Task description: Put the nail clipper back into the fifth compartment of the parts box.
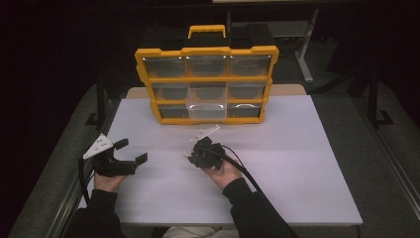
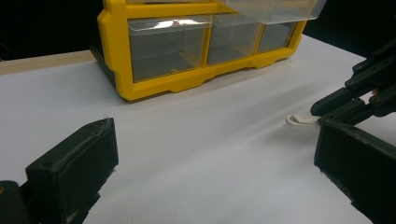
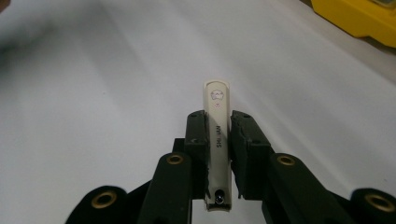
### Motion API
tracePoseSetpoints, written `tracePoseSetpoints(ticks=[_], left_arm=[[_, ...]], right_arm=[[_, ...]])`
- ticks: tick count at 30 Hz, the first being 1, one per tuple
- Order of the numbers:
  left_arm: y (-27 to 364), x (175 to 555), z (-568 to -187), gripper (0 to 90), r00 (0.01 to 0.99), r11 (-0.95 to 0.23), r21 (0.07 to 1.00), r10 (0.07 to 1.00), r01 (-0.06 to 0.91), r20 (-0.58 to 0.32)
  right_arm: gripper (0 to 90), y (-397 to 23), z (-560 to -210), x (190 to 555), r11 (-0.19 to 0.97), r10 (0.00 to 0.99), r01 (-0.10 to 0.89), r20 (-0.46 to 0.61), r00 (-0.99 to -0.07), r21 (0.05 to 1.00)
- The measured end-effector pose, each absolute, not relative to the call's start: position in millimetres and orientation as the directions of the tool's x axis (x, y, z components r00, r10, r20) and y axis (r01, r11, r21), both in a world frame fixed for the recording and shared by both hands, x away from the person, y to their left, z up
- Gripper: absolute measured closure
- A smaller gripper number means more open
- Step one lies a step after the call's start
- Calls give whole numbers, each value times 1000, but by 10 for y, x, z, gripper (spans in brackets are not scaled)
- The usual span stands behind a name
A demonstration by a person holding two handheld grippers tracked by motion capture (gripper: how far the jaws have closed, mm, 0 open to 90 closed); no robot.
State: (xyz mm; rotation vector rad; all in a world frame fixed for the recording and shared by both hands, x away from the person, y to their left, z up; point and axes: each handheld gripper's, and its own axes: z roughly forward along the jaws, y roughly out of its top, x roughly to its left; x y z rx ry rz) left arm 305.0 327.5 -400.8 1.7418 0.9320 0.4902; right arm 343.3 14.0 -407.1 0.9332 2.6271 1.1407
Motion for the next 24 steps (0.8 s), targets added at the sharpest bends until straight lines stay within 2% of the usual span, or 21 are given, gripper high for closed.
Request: tracePoseSetpoints(ticks=[24], left_arm=[[3267, 3050, -4009, 0, 613, -152, 923, 783, 354, -106]], right_arm=[[762, 94, -3765, 3478, 490, 563, 467, 142, -814, 736]])
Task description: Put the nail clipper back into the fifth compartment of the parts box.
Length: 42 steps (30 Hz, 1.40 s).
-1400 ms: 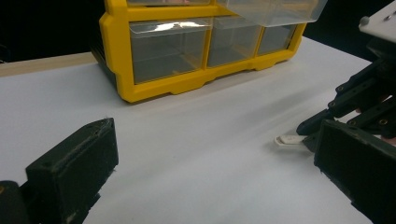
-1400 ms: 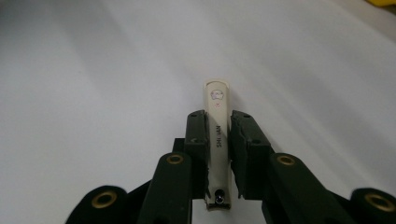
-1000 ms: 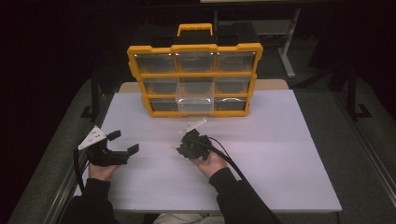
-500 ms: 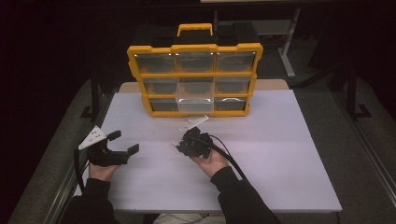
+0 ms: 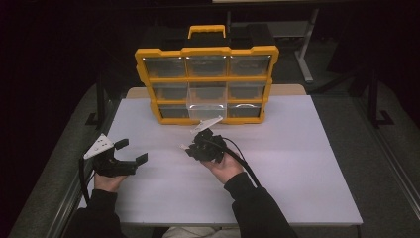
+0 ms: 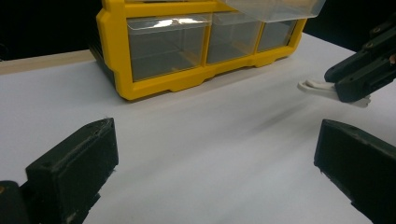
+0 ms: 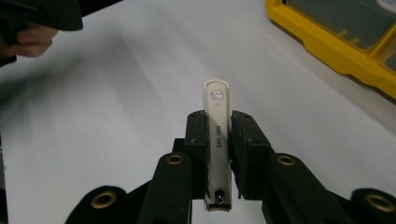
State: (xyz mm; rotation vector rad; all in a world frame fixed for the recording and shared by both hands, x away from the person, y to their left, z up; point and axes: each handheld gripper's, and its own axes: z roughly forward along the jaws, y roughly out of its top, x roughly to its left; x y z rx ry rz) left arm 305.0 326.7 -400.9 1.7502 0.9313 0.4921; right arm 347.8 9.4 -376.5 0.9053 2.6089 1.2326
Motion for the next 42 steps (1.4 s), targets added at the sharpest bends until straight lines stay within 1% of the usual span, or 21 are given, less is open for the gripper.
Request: tracePoseSetpoints(ticks=[4, 17, 42], left_arm=[[3256, 3049, -4008, 0, 616, -165, 923, 782, 347, -92], [3262, 3054, -4008, 0, 614, -163, 924, 784, 347, -92], [3262, 3061, -4011, 0, 615, -159, 924, 782, 349, -98]], right_arm=[[762, 76, -3708, 3494, 483, 561, 465, 146, -815, 742], [762, 14, -3425, 3585, 457, 557, 447, 144, -818, 769], [762, -22, -2868, 3686, 442, 570, 393, 86, -817, 806]])
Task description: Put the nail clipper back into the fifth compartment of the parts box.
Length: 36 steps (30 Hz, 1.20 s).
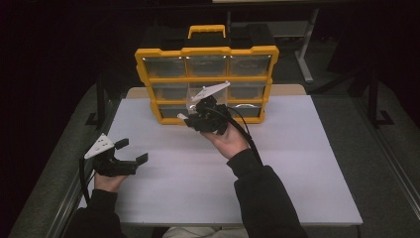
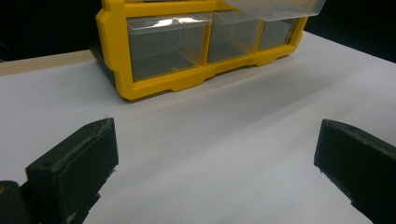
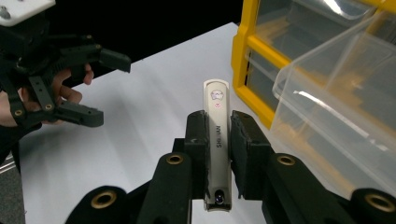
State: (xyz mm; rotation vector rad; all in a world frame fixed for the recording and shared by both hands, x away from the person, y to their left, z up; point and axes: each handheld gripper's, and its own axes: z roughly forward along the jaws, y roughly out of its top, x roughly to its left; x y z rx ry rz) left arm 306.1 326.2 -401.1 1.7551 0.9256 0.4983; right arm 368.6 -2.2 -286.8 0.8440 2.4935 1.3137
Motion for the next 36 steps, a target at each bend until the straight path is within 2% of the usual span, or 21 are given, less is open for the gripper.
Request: tracePoseSetpoints(ticks=[10, 36], left_arm=[[3262, 3062, -4012, 0, 616, -160, 923, 782, 350, -98], [3261, 3066, -4014, 0, 616, -159, 923, 781, 350, -99]], right_arm=[[762, -4, -2704, 3759, 457, 577, 376, 52, -815, 806], [762, -233, -2470, 4106, 421, 661, 427, 51, -748, 800]])
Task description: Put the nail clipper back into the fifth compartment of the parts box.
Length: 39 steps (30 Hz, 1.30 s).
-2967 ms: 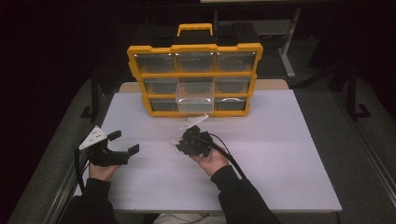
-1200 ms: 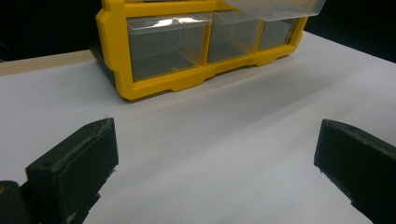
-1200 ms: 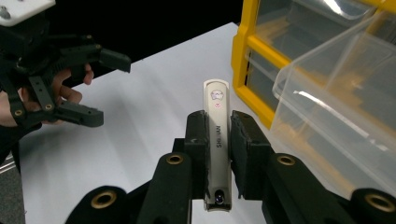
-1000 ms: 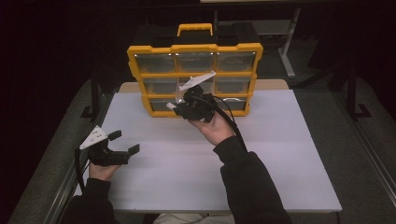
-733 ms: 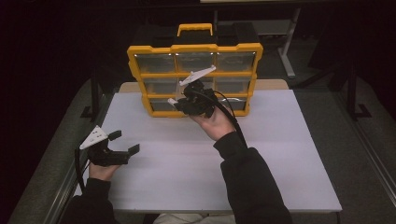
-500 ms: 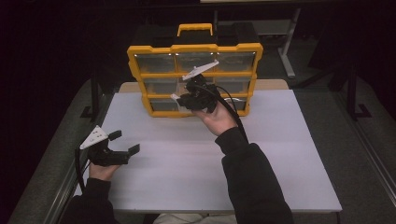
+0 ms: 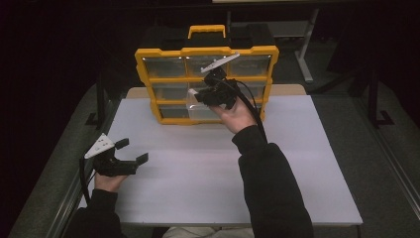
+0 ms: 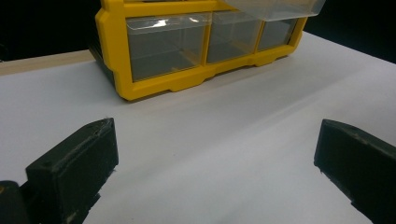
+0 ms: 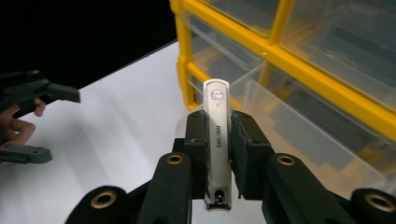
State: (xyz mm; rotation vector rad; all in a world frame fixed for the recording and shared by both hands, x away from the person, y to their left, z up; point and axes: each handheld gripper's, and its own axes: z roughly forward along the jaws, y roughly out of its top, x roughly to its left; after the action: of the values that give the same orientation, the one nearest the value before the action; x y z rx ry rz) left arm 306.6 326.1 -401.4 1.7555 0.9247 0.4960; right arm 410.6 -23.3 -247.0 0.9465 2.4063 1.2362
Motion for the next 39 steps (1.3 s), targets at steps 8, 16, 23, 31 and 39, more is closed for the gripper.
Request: tracePoseSetpoints(ticks=[8, 16, 23, 31, 39], left_arm=[[3255, 3062, -4012, 0, 616, -160, 924, 782, 347, -95], [3257, 3068, -4017, 0, 617, -162, 923, 781, 350, -97], [3256, 3070, -4017, 0, 617, -160, 922, 781, 351, -99], [3256, 3071, -4017, 0, 617, -159, 923, 781, 350, -99], [3248, 3068, -4018, 0, 618, -161, 923, 780, 350, -98]], right_arm=[[762, -263, -2472, 4170, 414, 679, 440, 52, -732, 797], [762, -272, -2500, 4265, 418, 698, 459, 47, -715, 784], [762, -288, -2450, 4344, 426, 714, 460, 23, -700, 779], [713, -313, -2411, 4405, 415, 739, 466, 9, -674, 781], [256, -308, -2468, 4336, 444, 728, 446, -22, -686, 777]])
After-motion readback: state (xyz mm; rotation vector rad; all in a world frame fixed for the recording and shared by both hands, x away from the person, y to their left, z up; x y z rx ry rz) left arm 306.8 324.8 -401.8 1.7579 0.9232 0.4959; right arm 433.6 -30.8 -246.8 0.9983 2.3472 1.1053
